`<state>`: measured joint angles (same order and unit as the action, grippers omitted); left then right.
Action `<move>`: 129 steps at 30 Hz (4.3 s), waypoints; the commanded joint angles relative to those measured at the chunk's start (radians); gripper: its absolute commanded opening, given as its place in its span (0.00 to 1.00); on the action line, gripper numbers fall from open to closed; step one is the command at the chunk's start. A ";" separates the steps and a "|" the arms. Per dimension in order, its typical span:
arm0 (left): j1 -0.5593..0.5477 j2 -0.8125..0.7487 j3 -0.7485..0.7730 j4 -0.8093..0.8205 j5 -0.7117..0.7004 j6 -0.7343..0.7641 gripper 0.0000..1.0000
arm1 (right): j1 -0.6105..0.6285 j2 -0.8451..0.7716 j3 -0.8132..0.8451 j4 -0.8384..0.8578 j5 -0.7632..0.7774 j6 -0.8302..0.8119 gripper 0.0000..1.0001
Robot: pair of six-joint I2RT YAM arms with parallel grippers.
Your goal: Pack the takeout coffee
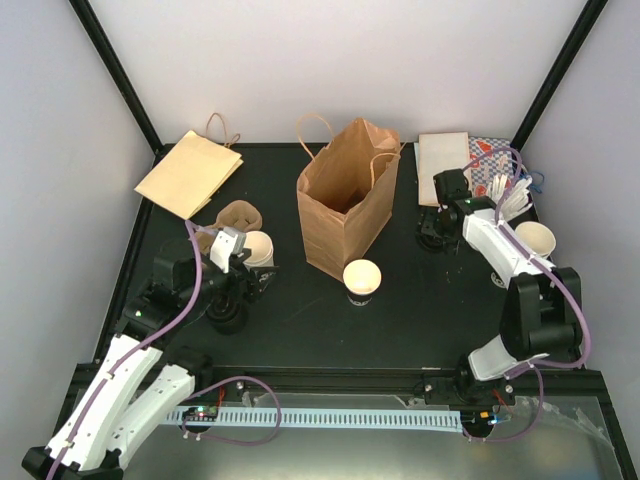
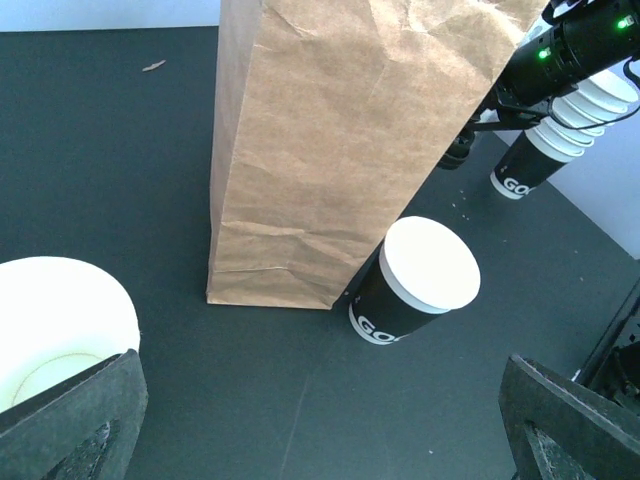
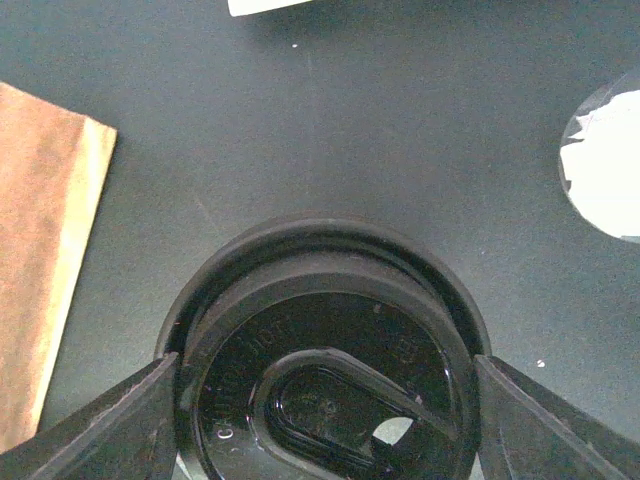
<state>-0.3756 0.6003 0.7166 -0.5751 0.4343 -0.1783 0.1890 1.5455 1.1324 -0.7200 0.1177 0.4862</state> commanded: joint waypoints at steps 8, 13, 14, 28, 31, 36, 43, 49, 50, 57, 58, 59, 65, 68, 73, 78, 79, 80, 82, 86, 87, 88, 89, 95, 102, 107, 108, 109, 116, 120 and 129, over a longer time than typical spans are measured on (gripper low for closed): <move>-0.068 -0.024 -0.066 0.202 0.135 -0.253 0.99 | -0.005 -0.167 -0.056 -0.068 -0.141 -0.042 0.77; -0.174 0.024 -0.076 0.244 0.079 -0.291 0.99 | -0.003 -0.241 -0.093 -0.104 -0.199 -0.057 0.77; -0.195 0.037 -0.073 0.243 0.061 -0.293 0.99 | -0.002 -0.255 -0.103 -0.108 -0.209 -0.058 0.77; -0.366 0.141 -0.083 0.318 -0.068 -0.396 0.93 | 0.059 -0.374 -0.164 -0.111 -0.270 -0.060 0.77; -0.372 0.146 -0.089 0.333 -0.069 -0.430 0.89 | 0.086 -0.385 -0.149 -0.119 -0.280 -0.064 0.77; -0.384 0.152 -0.107 0.384 -0.070 -0.482 0.81 | 0.105 -0.405 -0.149 -0.152 -0.235 -0.062 0.77; -0.391 0.162 -0.126 0.392 -0.078 -0.500 0.71 | 0.164 -0.410 -0.176 -0.192 -0.142 -0.026 0.77; -0.406 0.181 -0.164 0.437 -0.069 -0.536 0.62 | 0.254 -0.442 -0.216 -0.178 -0.096 0.030 0.77; -0.407 0.186 -0.169 0.443 -0.070 -0.540 0.61 | 0.263 -0.441 -0.222 -0.174 -0.077 0.037 0.77; -0.412 0.263 -0.190 0.485 -0.071 -0.564 0.58 | 0.333 -0.414 -0.232 -0.132 -0.068 0.056 0.76; -0.413 0.274 -0.196 0.500 -0.069 -0.570 0.57 | 0.335 -0.413 -0.234 -0.128 -0.073 0.058 0.77; -0.413 0.285 -0.203 0.518 -0.069 -0.576 0.57 | 0.337 -0.411 -0.236 -0.124 -0.080 0.058 0.77; -0.419 0.354 -0.213 0.597 -0.059 -0.596 0.55 | 0.359 -0.391 -0.232 -0.104 -0.084 0.064 0.76; -0.422 0.389 -0.204 0.624 -0.051 -0.596 0.54 | 0.372 -0.373 -0.224 -0.101 -0.071 0.069 0.76; -0.425 0.442 -0.184 0.649 -0.048 -0.592 0.52 | 0.389 -0.360 -0.211 -0.093 -0.077 0.073 0.76; -0.430 0.496 -0.179 0.683 -0.041 -0.593 0.50 | 0.389 -0.366 -0.209 -0.080 -0.110 0.072 0.76; -0.430 0.509 -0.177 0.690 -0.036 -0.592 0.50 | 0.389 -0.366 -0.210 -0.079 -0.115 0.072 0.76; -0.431 0.523 -0.173 0.695 -0.032 -0.592 0.50 | 0.390 -0.367 -0.209 -0.078 -0.117 0.073 0.76; -0.433 0.546 -0.166 0.706 -0.024 -0.592 0.49 | 0.391 -0.365 -0.207 -0.078 -0.119 0.073 0.76; -0.440 0.582 -0.149 0.721 -0.023 -0.585 0.49 | 0.392 -0.363 -0.205 -0.078 -0.121 0.072 0.76; -0.439 0.590 -0.144 0.725 -0.023 -0.581 0.48 | 0.391 -0.362 -0.205 -0.078 -0.120 0.072 0.76; -0.439 0.599 -0.140 0.728 -0.022 -0.579 0.48 | 0.391 -0.359 -0.205 -0.080 -0.119 0.073 0.76; -0.440 0.610 -0.134 0.729 -0.020 -0.577 0.48 | 0.392 -0.356 -0.206 -0.083 -0.116 0.073 0.76; -0.444 0.672 -0.100 0.753 -0.004 -0.571 0.43 | 0.391 -0.344 -0.206 -0.087 -0.110 0.071 0.75; -0.453 0.756 -0.047 0.760 0.016 -0.558 0.41 | 0.392 -0.348 -0.200 -0.090 -0.111 0.069 0.75; -0.462 0.795 -0.026 0.762 0.026 -0.555 0.40 | 0.392 -0.357 -0.196 -0.094 -0.115 0.069 0.75; -0.464 0.801 -0.023 0.762 0.027 -0.555 0.40 | 0.392 -0.358 -0.197 -0.094 -0.117 0.069 0.75; -0.466 0.806 -0.019 0.762 0.027 -0.553 0.40 | 0.393 -0.360 -0.196 -0.094 -0.119 0.069 0.75; -0.480 0.835 0.009 0.729 0.015 -0.539 0.39 | 0.393 -0.370 -0.190 -0.093 -0.132 0.072 0.75; -0.485 0.842 0.019 0.722 0.010 -0.536 0.39 | 0.393 -0.377 -0.181 -0.098 -0.128 0.074 0.75; -0.491 0.803 0.024 0.680 -0.012 -0.519 0.40 | 0.392 -0.376 -0.135 -0.185 -0.009 0.057 0.75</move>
<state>-0.8593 1.4353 0.6998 0.1349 0.4416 -0.7300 0.5766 1.1805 0.9638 -0.8658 0.0498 0.5522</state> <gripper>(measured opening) 0.389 0.755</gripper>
